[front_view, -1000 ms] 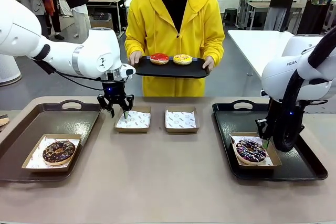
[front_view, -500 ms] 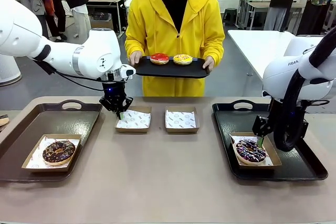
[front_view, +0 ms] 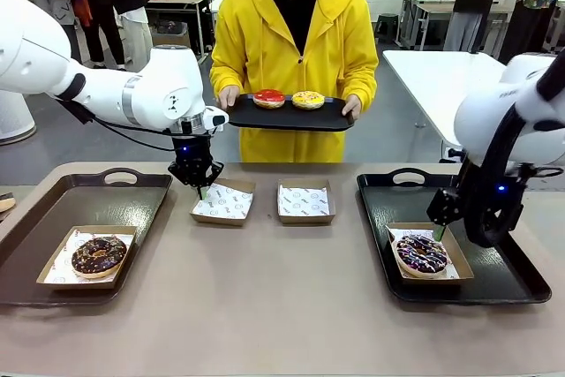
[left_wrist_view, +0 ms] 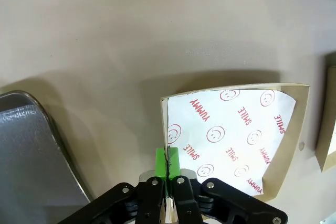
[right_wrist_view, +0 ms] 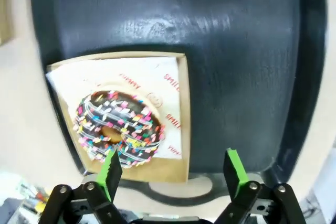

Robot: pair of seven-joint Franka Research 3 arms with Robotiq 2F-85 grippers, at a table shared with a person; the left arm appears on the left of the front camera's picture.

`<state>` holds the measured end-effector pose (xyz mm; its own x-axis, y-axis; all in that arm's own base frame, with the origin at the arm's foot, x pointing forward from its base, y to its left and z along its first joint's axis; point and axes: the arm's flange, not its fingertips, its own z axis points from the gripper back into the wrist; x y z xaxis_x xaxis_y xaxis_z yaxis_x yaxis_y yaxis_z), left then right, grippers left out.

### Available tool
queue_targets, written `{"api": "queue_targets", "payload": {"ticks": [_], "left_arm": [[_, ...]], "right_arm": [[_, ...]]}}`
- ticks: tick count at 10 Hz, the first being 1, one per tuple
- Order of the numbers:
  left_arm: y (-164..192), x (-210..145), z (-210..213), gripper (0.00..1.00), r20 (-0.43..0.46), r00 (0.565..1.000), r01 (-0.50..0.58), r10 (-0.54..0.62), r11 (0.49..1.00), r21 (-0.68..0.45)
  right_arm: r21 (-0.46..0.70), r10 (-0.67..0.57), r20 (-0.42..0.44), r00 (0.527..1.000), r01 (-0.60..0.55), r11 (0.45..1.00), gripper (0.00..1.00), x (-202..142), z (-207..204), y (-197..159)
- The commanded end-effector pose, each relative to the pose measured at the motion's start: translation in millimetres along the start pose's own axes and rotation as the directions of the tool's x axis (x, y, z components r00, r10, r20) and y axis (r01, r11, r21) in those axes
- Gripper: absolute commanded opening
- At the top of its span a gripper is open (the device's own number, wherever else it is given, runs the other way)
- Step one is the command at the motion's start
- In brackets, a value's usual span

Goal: Individually package the donuts and arrange them on the tray.
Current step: Place the picked Paper togo box on the Handle tray while simultaneously picking up another Paper togo box from the table with the other hand.

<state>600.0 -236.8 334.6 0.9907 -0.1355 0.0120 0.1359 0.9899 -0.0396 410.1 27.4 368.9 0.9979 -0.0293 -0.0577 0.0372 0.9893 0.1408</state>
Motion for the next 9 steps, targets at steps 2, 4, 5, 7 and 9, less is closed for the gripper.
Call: {"api": "queue_targets", "payload": {"ticks": [2, 4, 5, 7, 9], "left_arm": [[-9.5, -2.5, 45.6, 0.0, -0.004, 1.0, 0.012, -0.012, 1.0, 0.007], [-17.9, -0.6, 78.3, 0.0, 0.023, 1.0, 0.02, -0.02, 1.0, 0.013], [-22.3, 1.1, 93.8, 0.0, 0.037, 0.999, 0.02, -0.02, 1.0, 0.017], [-31.1, 3.1, 121.1, 0.0, 0.07, 0.997, 0.018, -0.02, 1.0, 0.021], [-37.8, 8.7, 146.6, 0.0, 0.095, 0.996, 0.001, -0.004, 1.0, 0.03]], "right_arm": [[0.381, 0.088, 0.078, 0.993, -0.111, 0.918, 1.0, -41.5, 60.7, -61.3], [0.595, 0.041, 0.149, 0.988, -0.123, 0.794, 1.0, -58.0, 96.2, -115.6], [0.676, -0.034, 0.176, 0.984, -0.095, 0.731, 1.0, -61.5, 107.6, -143.3], [0.804, -0.115, 0.172, 0.978, -0.072, 0.591, 1.0, -66.1, 113.7, -191.9], [0.865, -0.145, 0.16, 0.976, -0.068, 0.497, 1.0, -75.2, 101.8, -228.4]]}}
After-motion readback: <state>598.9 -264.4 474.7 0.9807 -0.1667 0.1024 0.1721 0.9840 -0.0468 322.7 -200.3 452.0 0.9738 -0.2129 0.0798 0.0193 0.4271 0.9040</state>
